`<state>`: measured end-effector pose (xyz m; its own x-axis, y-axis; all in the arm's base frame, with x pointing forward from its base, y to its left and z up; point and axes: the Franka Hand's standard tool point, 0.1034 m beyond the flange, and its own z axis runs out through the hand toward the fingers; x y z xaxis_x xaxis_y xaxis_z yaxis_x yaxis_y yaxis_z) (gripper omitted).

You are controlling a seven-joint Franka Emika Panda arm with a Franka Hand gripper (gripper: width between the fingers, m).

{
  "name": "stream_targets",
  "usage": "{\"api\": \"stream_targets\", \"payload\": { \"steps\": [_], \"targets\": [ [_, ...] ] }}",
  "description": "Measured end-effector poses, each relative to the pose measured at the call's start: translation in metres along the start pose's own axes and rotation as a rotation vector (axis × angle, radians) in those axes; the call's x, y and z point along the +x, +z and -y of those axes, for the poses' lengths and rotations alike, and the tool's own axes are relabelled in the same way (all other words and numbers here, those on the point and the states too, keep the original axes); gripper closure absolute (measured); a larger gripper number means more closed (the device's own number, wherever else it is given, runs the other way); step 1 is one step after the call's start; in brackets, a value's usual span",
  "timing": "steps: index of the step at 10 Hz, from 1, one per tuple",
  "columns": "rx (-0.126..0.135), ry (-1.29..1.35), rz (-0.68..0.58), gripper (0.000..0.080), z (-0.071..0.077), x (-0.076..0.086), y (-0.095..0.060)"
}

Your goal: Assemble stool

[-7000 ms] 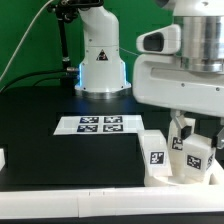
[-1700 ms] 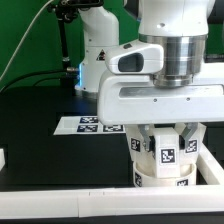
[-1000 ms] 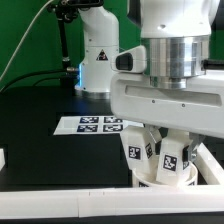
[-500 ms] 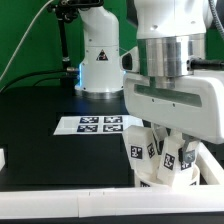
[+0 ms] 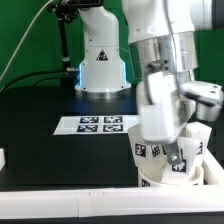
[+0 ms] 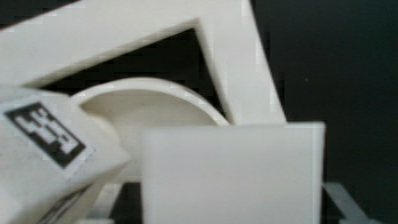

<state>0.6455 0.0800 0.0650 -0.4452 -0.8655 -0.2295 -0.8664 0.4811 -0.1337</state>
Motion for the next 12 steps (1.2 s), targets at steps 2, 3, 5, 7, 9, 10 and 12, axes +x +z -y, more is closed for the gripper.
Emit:
{"api": "stream_targets", "payload": {
  "steps": [2,3,5,7,9,10,12],
  "targets": [
    [0.035,0.122,0.009,0.0462,0.0,0.0,0.0],
    [0.034,0.183,0.012,0.0462,-0.001,0.0,0.0],
    [0.033,0.148,0.012,0.0456,-0.002,-0.001,0.001],
    [0.024,0.079,0.019,0.0242,-0.005,-0.01,-0.004],
    [0.026,-0.117,0.057,0.0169,0.0,-0.033,-0.035],
    [0.082,-0.281,0.066,0.0153,0.005,-0.039,-0.047],
    [0.09,-0.494,0.056,0.0151,-0.004,-0.044,-0.045]
  ]
}}
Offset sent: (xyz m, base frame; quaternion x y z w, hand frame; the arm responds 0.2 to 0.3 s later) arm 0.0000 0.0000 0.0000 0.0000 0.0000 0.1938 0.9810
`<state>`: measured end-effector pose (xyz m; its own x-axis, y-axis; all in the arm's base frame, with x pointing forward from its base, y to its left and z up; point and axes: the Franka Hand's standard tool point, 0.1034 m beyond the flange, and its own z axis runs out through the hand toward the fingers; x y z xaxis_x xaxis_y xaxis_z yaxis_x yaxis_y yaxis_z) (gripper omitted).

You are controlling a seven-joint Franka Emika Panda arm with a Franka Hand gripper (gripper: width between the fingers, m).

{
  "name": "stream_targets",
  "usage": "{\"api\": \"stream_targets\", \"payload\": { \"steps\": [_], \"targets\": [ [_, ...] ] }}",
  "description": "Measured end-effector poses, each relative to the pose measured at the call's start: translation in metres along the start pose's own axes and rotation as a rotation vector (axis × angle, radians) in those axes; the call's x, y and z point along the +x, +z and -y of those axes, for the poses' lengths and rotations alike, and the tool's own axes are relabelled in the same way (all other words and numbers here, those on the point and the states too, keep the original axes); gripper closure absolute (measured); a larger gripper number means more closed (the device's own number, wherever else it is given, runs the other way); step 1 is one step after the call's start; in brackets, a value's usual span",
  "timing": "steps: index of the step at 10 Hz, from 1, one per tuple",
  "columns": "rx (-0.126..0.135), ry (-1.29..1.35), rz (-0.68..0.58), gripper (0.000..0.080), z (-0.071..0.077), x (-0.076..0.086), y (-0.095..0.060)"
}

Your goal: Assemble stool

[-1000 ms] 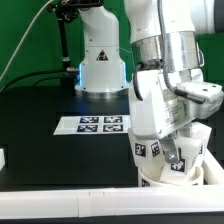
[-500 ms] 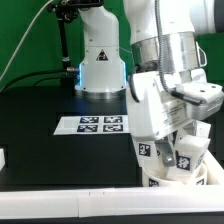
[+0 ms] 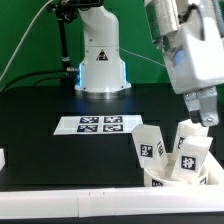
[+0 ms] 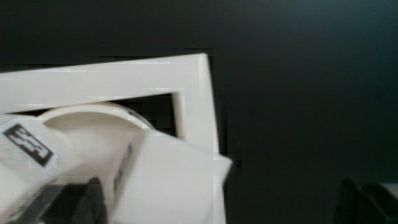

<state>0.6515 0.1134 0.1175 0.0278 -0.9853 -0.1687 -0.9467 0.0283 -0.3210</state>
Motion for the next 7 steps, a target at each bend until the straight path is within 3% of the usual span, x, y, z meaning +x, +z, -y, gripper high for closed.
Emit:
{"api": "stream_targets", "payload": {
  "steps": [3,5,6,7],
  "targets": [
    [-0.002,-0.191,-0.002,0.0151,-0.0009,0.0018,0.0014],
    [-0.038,-0.646,-0.011,0.0151,-0.0019,0.0011,0.0062],
    [-0.07,-0.842,0.017,0.0151,-0.0021,0.0016,0.0059],
    [-0.079,-0.961,0.026,0.0151,-0.0022,0.0013,0.0069]
  ]
}}
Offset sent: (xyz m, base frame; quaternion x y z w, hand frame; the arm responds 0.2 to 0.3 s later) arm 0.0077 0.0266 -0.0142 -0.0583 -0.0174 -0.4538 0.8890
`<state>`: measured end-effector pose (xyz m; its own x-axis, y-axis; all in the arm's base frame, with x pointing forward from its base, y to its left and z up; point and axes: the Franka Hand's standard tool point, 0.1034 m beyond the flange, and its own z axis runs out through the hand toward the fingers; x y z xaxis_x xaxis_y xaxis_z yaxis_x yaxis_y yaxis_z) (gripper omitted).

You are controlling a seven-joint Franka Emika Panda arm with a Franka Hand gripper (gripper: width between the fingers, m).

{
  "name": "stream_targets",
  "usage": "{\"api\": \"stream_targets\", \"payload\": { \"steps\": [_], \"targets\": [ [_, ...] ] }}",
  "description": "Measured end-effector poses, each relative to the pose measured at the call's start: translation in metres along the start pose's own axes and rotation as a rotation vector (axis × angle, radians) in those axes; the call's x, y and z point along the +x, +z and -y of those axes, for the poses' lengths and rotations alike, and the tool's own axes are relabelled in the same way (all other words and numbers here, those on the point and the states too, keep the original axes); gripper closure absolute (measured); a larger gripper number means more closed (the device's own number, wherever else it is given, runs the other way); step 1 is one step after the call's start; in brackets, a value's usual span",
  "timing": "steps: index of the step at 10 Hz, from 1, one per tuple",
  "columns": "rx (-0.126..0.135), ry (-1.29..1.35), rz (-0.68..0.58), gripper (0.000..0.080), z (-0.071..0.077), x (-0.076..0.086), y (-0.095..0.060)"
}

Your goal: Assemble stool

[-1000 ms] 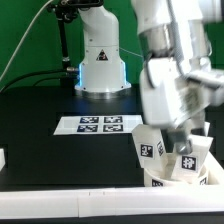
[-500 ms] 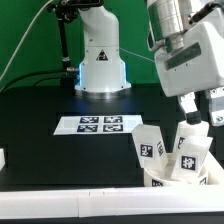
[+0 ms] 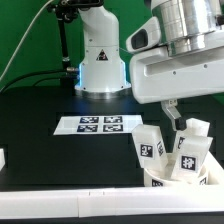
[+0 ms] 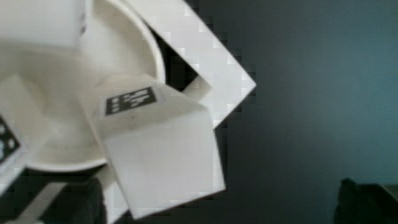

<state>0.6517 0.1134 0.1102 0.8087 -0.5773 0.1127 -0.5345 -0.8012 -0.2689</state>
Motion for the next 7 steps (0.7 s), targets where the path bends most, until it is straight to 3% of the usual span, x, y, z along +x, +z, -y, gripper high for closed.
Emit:
{"api": "stream_targets", "payload": {
  "steps": [3,4,6,7],
  "targets": [
    [-0.01,-0.169,-0.005,0.0151,-0.0021,0.0021,-0.0002],
    [-0.032,-0.328,-0.003,0.0151,-0.0018,0.002,-0.0003],
    [-0.107,-0.7,0.056,0.0151,0.0051,-0.0029,0.0034],
    [-0.122,-0.788,0.096,0.0151,0.0076,-0.0043,0.0066]
  ]
}}
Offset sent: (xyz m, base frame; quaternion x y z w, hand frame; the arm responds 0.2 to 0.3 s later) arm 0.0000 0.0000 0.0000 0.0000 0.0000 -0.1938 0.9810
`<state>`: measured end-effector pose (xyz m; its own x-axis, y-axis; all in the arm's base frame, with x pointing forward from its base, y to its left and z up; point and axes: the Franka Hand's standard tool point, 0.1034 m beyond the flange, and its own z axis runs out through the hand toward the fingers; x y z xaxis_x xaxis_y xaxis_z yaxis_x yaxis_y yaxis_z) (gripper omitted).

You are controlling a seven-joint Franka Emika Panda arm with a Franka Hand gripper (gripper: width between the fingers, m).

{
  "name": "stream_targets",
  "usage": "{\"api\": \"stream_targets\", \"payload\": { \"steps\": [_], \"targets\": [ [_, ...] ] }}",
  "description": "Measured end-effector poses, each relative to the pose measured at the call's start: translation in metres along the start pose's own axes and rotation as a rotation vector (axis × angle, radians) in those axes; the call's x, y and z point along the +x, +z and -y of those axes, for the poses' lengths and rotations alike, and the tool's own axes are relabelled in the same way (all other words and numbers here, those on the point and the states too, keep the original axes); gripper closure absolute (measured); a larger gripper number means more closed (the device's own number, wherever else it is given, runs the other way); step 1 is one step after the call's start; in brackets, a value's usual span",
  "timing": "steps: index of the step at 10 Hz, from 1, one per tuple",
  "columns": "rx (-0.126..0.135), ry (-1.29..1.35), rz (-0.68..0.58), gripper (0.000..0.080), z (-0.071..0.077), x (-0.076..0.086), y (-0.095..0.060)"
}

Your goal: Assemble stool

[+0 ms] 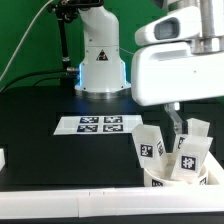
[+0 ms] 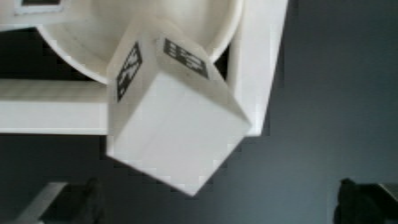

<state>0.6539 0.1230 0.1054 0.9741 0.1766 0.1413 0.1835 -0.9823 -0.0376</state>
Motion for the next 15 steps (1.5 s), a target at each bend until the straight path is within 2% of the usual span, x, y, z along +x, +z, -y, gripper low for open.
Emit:
{"api": "stream_targets", "payload": {
  "steps": [5,6,8,12,13,14,15],
  "targets": [
    [-0.026,-0.3,0.003,0.0151,-0.01,0.002,0.0],
    [-0.03,-0.338,0.011,0.0151,-0.012,0.0,0.002],
    [-0.056,-0.487,0.051,0.0151,-0.018,-0.01,0.018],
    [-0.062,-0.425,0.063,0.0151,-0.019,-0.015,0.027],
    [-0.062,-0.424,0.063,0.0239,-0.02,-0.015,0.027],
    [-0.063,-0.378,0.062,0.0373,-0.02,-0.015,0.027],
    [-0.065,-0.288,0.059,0.0373,-0.02,-0.015,0.027]
  ]
}}
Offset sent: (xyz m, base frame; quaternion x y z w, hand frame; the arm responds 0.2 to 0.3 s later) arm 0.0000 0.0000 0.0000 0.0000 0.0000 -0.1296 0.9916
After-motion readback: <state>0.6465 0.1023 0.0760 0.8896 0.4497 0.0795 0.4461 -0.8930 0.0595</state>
